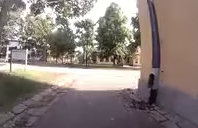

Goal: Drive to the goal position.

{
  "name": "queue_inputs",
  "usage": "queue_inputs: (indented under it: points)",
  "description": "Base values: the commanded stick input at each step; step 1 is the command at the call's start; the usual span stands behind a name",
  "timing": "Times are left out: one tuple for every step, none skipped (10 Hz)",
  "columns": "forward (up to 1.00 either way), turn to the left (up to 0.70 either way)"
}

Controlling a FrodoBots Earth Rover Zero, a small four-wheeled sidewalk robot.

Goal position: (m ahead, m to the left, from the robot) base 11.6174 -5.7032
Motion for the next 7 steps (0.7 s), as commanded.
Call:
queue_inputs:
  points:
    - [0.44,0.02]
    - [0.44,0.02]
    - [0.44,0.02]
    - [0.44,0.02]
    - [0.44,0.02]
    - [0.44,0.02]
    - [0.44,0.02]
